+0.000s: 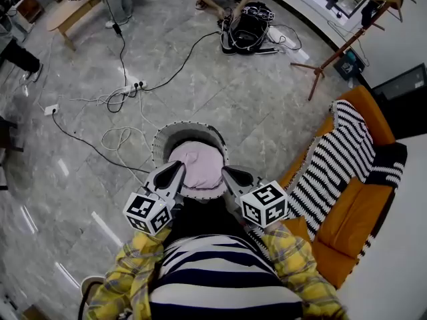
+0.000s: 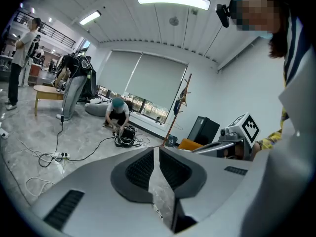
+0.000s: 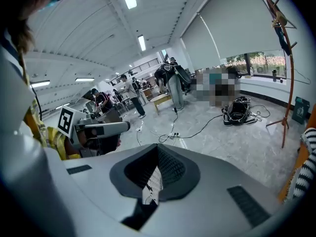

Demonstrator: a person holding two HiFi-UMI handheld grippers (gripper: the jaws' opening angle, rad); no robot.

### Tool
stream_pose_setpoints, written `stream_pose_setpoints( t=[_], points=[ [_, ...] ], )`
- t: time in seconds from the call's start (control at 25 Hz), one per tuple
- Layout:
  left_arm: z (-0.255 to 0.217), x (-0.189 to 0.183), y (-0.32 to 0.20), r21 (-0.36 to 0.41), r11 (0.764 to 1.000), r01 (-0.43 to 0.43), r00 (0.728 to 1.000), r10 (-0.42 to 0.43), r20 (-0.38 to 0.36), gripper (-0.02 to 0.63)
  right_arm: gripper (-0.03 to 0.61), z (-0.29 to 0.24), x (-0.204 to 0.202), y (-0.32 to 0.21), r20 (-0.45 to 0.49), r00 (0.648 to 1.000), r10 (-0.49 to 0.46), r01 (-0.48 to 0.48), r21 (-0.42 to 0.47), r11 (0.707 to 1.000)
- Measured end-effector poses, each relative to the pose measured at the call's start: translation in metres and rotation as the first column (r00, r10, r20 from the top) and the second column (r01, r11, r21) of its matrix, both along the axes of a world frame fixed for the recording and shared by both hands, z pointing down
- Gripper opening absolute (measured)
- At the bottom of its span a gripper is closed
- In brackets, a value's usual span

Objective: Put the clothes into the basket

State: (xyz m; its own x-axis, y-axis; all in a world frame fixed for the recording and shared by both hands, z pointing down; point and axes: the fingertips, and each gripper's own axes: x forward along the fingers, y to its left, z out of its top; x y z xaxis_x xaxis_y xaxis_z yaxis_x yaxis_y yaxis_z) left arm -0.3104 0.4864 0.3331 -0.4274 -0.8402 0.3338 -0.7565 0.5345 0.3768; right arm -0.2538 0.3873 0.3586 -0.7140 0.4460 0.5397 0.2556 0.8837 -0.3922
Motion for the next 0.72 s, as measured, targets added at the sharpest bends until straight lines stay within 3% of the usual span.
stream_pose_setpoints(
  t=[0.72],
  points=[
    [0.0011, 0.0023, -0.0064, -0.02, 1.0, -0.008, 1.0, 0.008, -0.013, 0.046, 0.025, -0.0022, -0.0026, -0.0023, 0.002, 1.0, 0.014, -0.014, -0.011, 1.0]
  ],
)
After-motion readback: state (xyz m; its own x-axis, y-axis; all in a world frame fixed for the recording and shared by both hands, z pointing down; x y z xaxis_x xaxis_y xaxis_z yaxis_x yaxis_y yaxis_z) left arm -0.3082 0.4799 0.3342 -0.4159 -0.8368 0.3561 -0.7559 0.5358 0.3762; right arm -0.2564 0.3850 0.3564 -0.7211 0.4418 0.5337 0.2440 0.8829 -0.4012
